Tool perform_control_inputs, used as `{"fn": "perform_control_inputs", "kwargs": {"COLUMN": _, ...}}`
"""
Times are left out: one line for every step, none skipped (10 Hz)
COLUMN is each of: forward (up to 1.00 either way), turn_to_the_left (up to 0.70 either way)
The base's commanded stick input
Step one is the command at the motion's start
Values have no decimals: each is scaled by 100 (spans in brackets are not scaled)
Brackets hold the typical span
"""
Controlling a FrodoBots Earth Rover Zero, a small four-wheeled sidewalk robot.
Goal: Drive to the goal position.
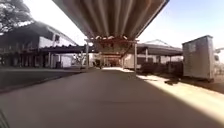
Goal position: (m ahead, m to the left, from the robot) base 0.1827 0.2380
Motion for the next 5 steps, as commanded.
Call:
{"fn": "perform_control_inputs", "kwargs": {"forward": 70, "turn_to_the_left": 0}}
{"fn": "perform_control_inputs", "kwargs": {"forward": 70, "turn_to_the_left": 0}}
{"fn": "perform_control_inputs", "kwargs": {"forward": 70, "turn_to_the_left": 0}}
{"fn": "perform_control_inputs", "kwargs": {"forward": 70, "turn_to_the_left": 0}}
{"fn": "perform_control_inputs", "kwargs": {"forward": 70, "turn_to_the_left": 0}}
